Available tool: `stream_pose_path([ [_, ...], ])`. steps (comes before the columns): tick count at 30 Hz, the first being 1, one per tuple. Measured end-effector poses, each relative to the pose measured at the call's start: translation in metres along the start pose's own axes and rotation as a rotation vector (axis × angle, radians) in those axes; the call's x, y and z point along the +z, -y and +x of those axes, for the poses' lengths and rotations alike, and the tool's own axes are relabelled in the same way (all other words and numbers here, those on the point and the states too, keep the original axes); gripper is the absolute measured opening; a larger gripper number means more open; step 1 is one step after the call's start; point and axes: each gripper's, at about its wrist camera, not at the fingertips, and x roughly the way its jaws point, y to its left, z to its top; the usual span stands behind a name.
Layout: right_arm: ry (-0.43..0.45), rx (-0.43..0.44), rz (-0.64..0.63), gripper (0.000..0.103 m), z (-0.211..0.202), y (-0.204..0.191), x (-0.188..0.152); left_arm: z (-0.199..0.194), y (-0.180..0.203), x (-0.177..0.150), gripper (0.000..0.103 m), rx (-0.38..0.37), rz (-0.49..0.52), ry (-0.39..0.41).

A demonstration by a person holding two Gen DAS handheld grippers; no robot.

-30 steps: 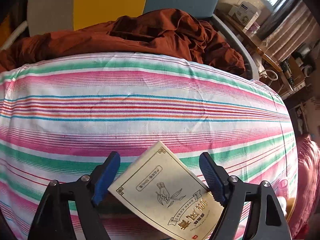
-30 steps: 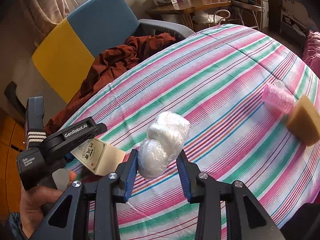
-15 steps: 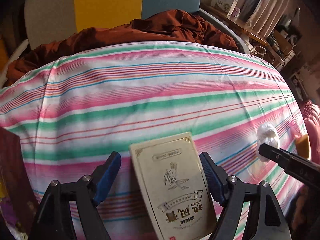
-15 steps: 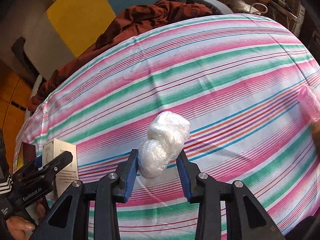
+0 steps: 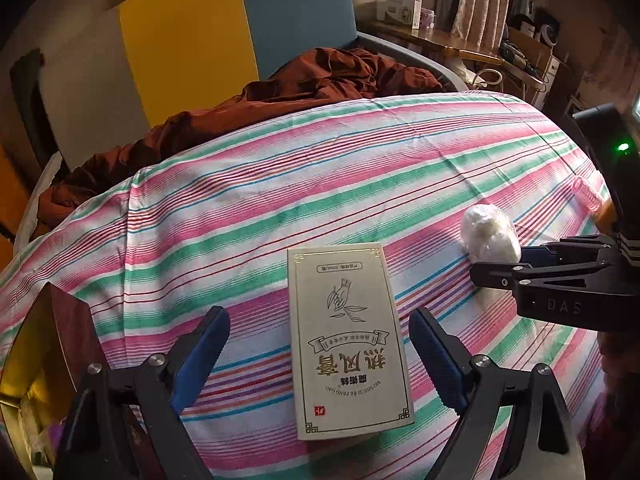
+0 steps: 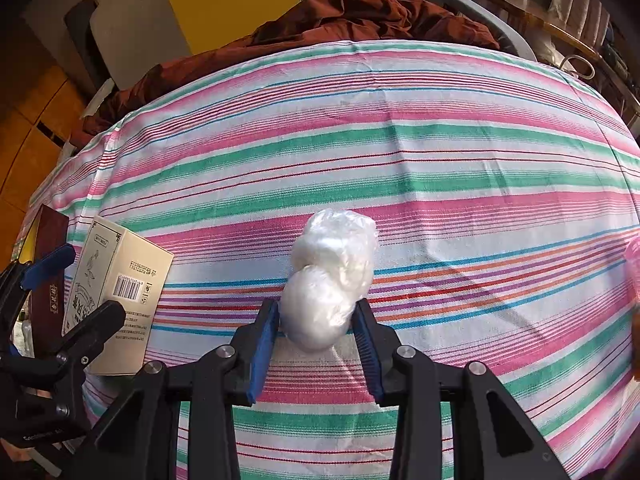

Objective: Organize objects
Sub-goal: 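Carry the cream box into the gold tray and open the left tool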

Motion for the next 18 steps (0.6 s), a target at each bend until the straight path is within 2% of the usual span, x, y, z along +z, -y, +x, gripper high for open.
stream_pose_path([
  [1, 0.001, -0.003, -0.003, 0.038, 0.0, -0.001, 0.0, 0.003, 0.0, -0.001, 0.078, 0.001, -0.001, -0.005],
  [2, 0.002, -0.004, -0.005, 0.038, 0.001, -0.001, 0.0, 0.007, -0.001, -0.004, 0.061, -0.007, -0.007, -0.019],
  [3, 0.003, -0.006, -0.008, 0.038, 0.001, -0.001, 0.001, 0.012, -0.002, -0.007, 0.052, -0.01, -0.021, -0.039],
  [5, 0.005, -0.009, -0.012, 0.038, 0.002, -0.001, 0.001, 0.018, -0.005, -0.018, 0.051, 0.005, -0.042, -0.04],
  [7, 0.009, -0.017, -0.022, 0.037, 0.002, -0.001, 0.001, 0.013, -0.001, -0.029, 0.051, 0.022, -0.035, -0.007],
  [8, 0.014, -0.024, -0.028, 0.029, 0.002, -0.004, 0.0, 0.009, 0.001, -0.035, 0.051, 0.022, -0.042, -0.001],
  [9, 0.018, -0.023, -0.035, 0.027, 0.002, -0.004, 0.0, 0.004, 0.001, -0.04, 0.051, 0.013, -0.057, 0.002],
  [14, 0.012, -0.017, -0.078, 0.027, 0.003, -0.015, 0.001, -0.019, 0.017, -0.078, 0.051, 0.019, -0.062, 0.053],
  [18, 0.001, 0.02, -0.043, 0.029, 0.0, -0.009, 0.0, -0.024, 0.025, -0.092, 0.051, 0.039, -0.042, 0.097],
])
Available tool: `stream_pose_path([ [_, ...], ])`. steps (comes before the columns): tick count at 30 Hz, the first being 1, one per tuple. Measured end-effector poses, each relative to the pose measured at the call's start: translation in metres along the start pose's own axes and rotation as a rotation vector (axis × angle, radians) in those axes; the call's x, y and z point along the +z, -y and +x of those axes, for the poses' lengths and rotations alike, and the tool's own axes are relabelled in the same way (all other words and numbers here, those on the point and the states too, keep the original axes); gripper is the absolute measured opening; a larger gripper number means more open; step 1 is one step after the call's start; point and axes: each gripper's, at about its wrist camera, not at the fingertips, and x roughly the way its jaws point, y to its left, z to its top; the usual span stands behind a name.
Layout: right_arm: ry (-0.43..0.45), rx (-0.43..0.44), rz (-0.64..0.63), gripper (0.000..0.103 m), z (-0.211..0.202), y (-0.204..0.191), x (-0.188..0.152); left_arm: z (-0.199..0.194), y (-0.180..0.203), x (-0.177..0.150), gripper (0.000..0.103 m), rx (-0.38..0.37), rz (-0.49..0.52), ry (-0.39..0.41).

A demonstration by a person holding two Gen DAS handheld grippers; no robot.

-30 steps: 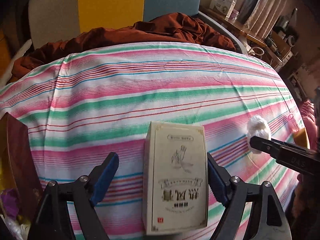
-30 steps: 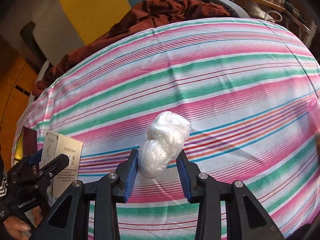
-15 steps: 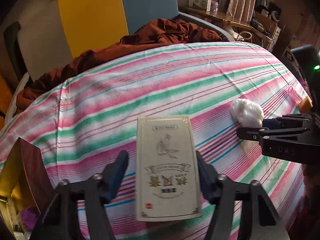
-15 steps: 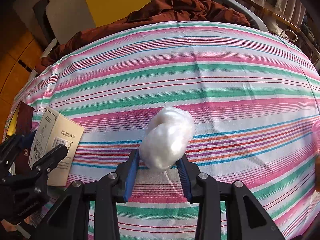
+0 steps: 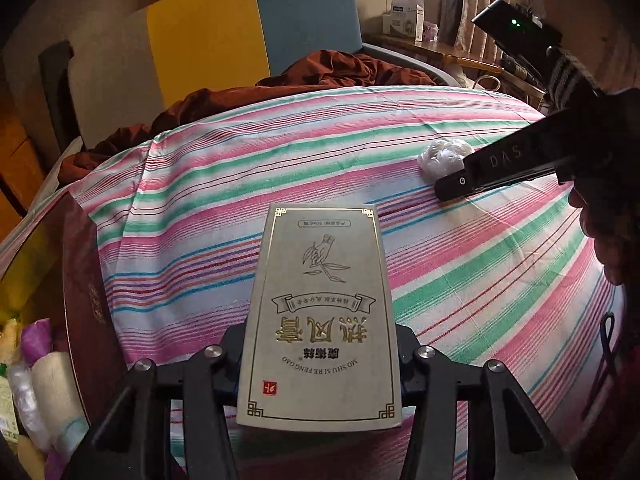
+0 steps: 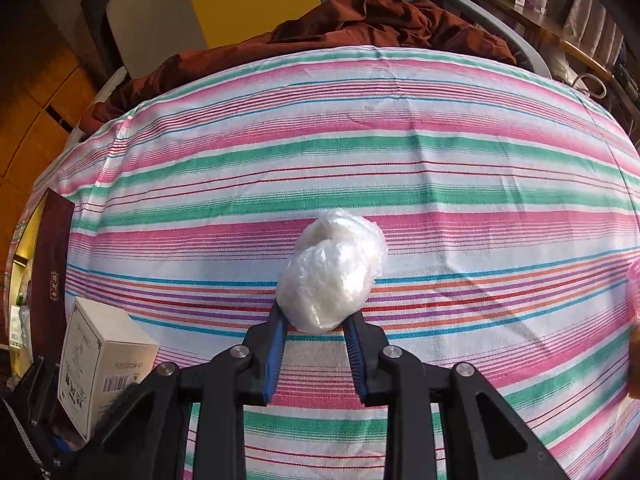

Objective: Organize objects
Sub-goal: 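Carry the cream box into the gold tray and open the left tool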

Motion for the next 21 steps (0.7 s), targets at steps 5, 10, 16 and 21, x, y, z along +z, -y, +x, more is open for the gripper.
stream_pose_path([
  [5, 0.0, 0.065, 0.068, 0.058, -0.002, 0.01, 0.003, 0.007, -0.005, -0.003, 0.052, -0.025, -0.023, -0.005],
  [10, 0.052, 0.123, 0.161, 0.074, -0.012, 0.025, 0.003, 0.007, -0.006, -0.004, 0.052, -0.028, -0.022, 0.004],
  [16, 0.097, 0.146, 0.208, 0.08, -0.013, 0.024, 0.01, 0.007, -0.008, -0.006, 0.052, -0.033, -0.03, 0.008],
  [21, 0.127, 0.138, 0.239, 0.08, -0.013, 0.025, 0.014, 0.007, -0.008, -0.007, 0.052, -0.034, -0.04, 0.013],
])
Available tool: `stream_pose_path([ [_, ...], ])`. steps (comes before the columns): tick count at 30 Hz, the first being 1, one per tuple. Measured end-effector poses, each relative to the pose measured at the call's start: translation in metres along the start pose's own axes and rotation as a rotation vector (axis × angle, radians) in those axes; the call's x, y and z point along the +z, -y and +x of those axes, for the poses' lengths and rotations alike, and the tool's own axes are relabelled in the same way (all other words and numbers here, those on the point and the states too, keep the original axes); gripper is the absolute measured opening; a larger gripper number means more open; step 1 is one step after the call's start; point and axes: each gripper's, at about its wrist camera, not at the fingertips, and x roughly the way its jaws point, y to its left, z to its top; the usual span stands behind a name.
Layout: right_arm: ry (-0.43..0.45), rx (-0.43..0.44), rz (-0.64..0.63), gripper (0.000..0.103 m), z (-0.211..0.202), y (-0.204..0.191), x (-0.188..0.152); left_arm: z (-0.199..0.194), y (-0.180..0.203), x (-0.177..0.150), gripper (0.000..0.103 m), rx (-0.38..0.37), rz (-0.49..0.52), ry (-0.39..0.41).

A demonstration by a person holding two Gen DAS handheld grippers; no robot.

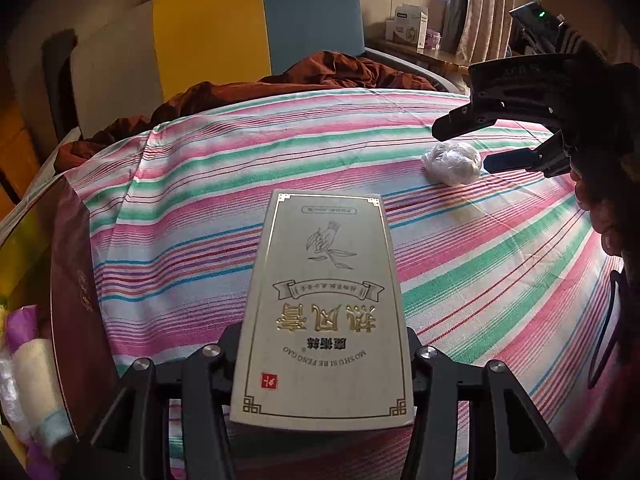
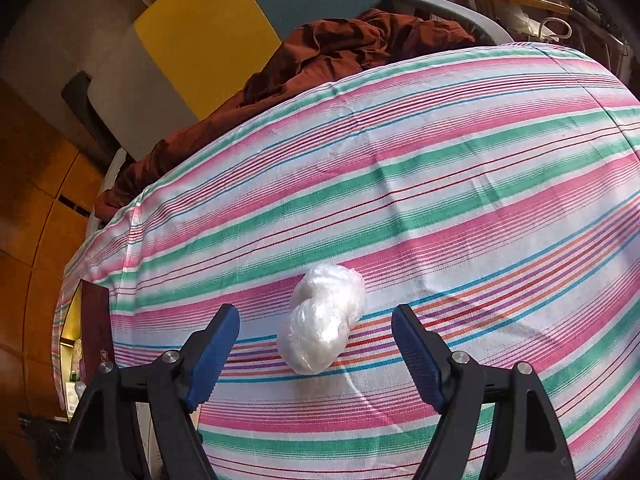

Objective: Organize objects
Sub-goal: 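Carry the cream box into the gold tray and open the left tool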

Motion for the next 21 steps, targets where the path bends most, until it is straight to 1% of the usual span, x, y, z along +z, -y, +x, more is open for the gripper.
stream_pose_path([
  [4, -0.019, -0.004, 0.009, 0.079, 0.007, 0.001, 0.0, 0.0, 0.0, 0.0, 0.052, 0.001, -0.002, 0.007],
  [6, -0.033, -0.013, -0.011, 0.075, 0.012, -0.003, -0.001, 0.0, 0.001, -0.001, 0.052, 0.002, 0.0, 0.011],
  [7, -0.036, -0.021, -0.024, 0.075, 0.011, -0.004, -0.002, 0.0, 0.001, -0.001, 0.052, 0.001, 0.0, 0.013],
  [13, -0.034, -0.029, -0.027, 0.071, 0.016, -0.005, 0.0, -0.001, 0.0, -0.003, 0.052, 0.001, 0.001, 0.019],
  [15, -0.043, -0.05, -0.031, 0.062, 0.019, -0.004, 0.0, -0.001, 0.001, -0.004, 0.052, 0.003, 0.003, 0.018],
  [16, -0.047, -0.063, -0.035, 0.061, 0.022, -0.004, 0.0, -0.001, 0.001, -0.004, 0.052, 0.005, 0.005, 0.018],
  [17, -0.045, -0.077, -0.043, 0.056, 0.023, -0.005, 0.001, 0.0, 0.001, -0.003, 0.052, 0.005, 0.007, 0.018],
  [18, -0.037, -0.091, -0.057, 0.046, 0.023, -0.007, 0.001, 0.0, 0.001, -0.004, 0.052, 0.007, 0.008, 0.018],
  [19, -0.032, -0.102, -0.067, 0.04, 0.024, -0.008, 0.001, 0.0, 0.002, -0.004, 0.052, 0.009, 0.01, 0.019],
  [21, -0.032, -0.108, -0.081, 0.038, 0.024, -0.008, 0.001, 0.0, 0.002, -0.004, 0.052, 0.012, 0.012, 0.02],
])
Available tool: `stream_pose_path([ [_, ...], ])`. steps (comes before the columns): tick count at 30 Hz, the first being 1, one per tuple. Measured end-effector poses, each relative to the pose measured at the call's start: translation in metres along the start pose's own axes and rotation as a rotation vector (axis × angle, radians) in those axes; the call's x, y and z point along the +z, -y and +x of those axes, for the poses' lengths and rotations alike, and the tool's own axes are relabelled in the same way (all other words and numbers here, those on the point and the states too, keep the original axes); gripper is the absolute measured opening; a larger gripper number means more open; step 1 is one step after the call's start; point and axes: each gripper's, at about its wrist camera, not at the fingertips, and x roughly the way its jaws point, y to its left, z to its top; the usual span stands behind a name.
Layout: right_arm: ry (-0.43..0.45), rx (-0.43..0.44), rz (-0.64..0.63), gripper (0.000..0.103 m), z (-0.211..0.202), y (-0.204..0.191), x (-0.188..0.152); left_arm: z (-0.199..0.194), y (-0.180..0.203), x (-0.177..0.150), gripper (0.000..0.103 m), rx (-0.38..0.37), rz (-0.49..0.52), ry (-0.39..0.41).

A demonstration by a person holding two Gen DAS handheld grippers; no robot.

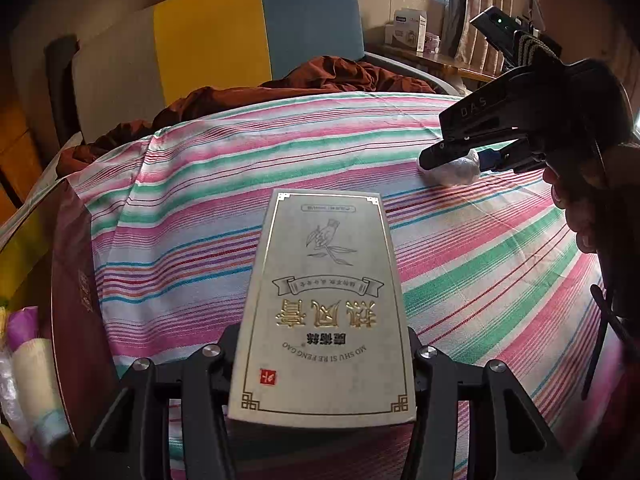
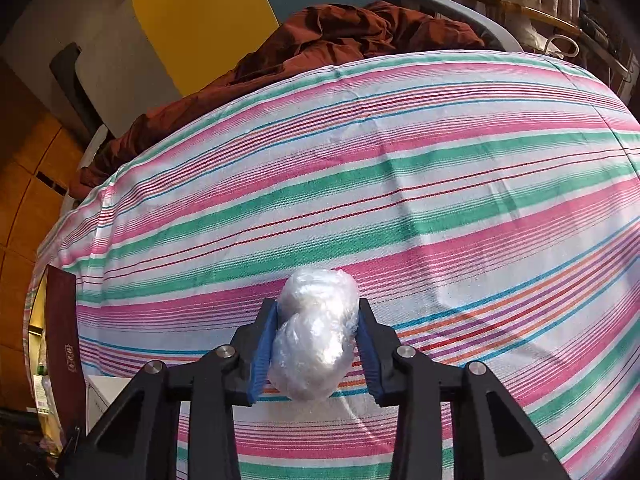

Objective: Organize objects
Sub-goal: 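Carry the cream box into the gold tray and open the left tool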

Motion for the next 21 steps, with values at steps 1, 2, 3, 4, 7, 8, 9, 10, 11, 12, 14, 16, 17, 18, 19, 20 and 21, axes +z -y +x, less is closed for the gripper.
stream_pose_path([
  [1, -0.001, -0.007, -0.015, 0.037, 0.0, -0.002, -0.001, 0.0, 0.0, 0.0, 0.052, 0.001, 0.0, 0.0],
  [2, -0.002, -0.02, -0.035, 0.037, 0.0, -0.005, -0.001, 0.0, 0.0, 0.0, 0.052, 0.002, 0.0, 0.0],
  [3, -0.005, -0.025, -0.062, 0.037, 0.0, -0.009, -0.003, -0.001, 0.0, 0.0, 0.052, 0.005, -0.003, -0.002],
  [4, -0.009, -0.017, -0.086, 0.037, 0.001, -0.013, -0.004, -0.002, 0.0, 0.0, 0.052, 0.009, -0.006, -0.006],
  [7, -0.034, 0.021, -0.175, 0.037, 0.004, -0.031, -0.011, -0.008, 0.0, -0.001, 0.052, 0.031, -0.002, -0.021],
  [8, -0.038, 0.02, -0.205, 0.037, 0.005, -0.037, -0.013, -0.013, -0.001, -0.002, 0.052, 0.031, -0.006, -0.02],
  [9, -0.04, 0.017, -0.23, 0.037, 0.006, -0.042, -0.016, -0.018, -0.002, -0.002, 0.052, 0.03, -0.008, -0.012],
  [10, -0.043, 0.017, -0.25, 0.037, 0.006, -0.045, -0.018, -0.025, -0.002, -0.002, 0.052, 0.035, -0.005, -0.003],
  [11, -0.042, 0.014, -0.264, 0.036, 0.006, -0.047, -0.02, -0.032, -0.003, -0.002, 0.052, 0.039, -0.001, 0.009],
  [12, -0.041, 0.013, -0.274, 0.036, 0.005, -0.049, -0.021, -0.04, -0.004, -0.001, 0.052, 0.039, 0.001, 0.023],
  [14, -0.041, 0.01, -0.295, 0.036, 0.005, -0.053, -0.024, -0.055, -0.01, 0.0, 0.052, 0.047, -0.007, 0.041],
  [16, -0.042, 0.001, -0.32, 0.036, 0.006, -0.057, -0.027, -0.071, -0.018, 0.001, 0.052, 0.058, -0.017, 0.066],
  [17, -0.041, -0.007, -0.332, 0.036, 0.006, -0.059, -0.029, -0.078, -0.023, 0.001, 0.052, 0.065, -0.024, 0.074],
  [18, -0.04, -0.014, -0.342, 0.036, 0.007, -0.061, -0.029, -0.084, -0.029, 0.001, 0.052, 0.072, -0.036, 0.08],
  [19, -0.04, -0.019, -0.352, 0.036, 0.007, -0.062, -0.031, -0.09, -0.036, 0.0, 0.052, 0.081, -0.05, 0.085],
  [20, -0.038, -0.024, -0.361, 0.036, 0.007, -0.064, -0.032, -0.096, -0.045, 0.0, 0.052, 0.092, -0.067, 0.089],
  [21, -0.037, -0.029, -0.367, 0.036, 0.007, -0.064, -0.034, -0.1, -0.054, -0.001, 0.052, 0.1, -0.083, 0.093],
])
